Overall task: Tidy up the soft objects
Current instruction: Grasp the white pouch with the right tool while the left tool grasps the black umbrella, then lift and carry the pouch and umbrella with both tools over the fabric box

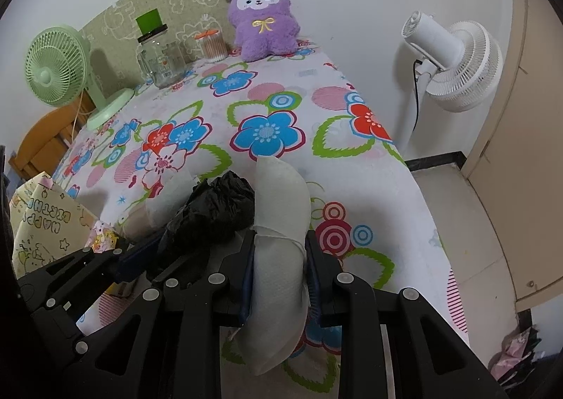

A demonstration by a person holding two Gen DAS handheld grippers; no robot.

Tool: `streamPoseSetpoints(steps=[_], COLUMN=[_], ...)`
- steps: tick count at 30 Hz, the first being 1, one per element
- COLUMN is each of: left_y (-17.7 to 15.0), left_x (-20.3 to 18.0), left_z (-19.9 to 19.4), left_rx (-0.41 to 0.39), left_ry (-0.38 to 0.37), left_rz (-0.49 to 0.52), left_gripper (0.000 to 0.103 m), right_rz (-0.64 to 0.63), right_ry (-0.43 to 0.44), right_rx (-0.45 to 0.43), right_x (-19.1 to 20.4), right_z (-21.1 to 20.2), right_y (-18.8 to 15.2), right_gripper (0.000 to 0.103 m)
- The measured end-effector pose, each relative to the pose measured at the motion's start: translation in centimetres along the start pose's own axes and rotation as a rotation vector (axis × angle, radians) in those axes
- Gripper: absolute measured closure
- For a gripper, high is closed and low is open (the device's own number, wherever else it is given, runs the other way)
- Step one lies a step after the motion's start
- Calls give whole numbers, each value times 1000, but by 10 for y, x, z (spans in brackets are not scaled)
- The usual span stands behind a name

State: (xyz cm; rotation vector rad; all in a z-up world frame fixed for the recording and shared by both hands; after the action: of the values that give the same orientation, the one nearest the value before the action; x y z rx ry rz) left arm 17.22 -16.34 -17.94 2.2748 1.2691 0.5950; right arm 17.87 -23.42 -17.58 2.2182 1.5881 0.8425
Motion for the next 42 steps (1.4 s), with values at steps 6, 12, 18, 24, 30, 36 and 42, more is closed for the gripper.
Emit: streamPoseSetpoints(steps=[6,12,18,24,30,36,42], left_y=[-1,-3,-6,-10,-13,-15,-16], left_x=[-2,-1,0,3,8,13,19], left_z=[-12,-26,-39,-55,-70,-88,-108], left_rx=[-22,-37,-53,-78,-93,-120,-143], left_ry=[-6,2,-5,-3,4,16,39], left_rz=[0,-8,-21,-36,-46,-49,-64], left_gripper=[79,79,79,79,79,79,78], right_rz=[-2,-10,-22,-37,-54,-78,-100], right_ry=[5,19,34,49,60,69,87], right_rx=[-17,-32,-51,-71,-90,-109,-135], right_x=[1,4,10,19,28,39,51], right_z=[-12,-23,-37,-52,-67,-84,-102], right_y=[-2,-4,-6,-10,-12,-13,-13], right_gripper=[75,75,75,75,75,75,75])
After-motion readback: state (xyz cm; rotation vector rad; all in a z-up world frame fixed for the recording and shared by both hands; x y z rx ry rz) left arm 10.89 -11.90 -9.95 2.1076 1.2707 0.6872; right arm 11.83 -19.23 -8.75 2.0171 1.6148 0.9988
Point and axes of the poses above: each gripper's, at about its wrist camera, not at the fingertips, and z roughly the way its jaws point, x to its left, y to its top, the point moved 6 cm from there along z, roughly the way its jaws point, and after that the axes turned 11 degrees about z, right-handed, at the moved point
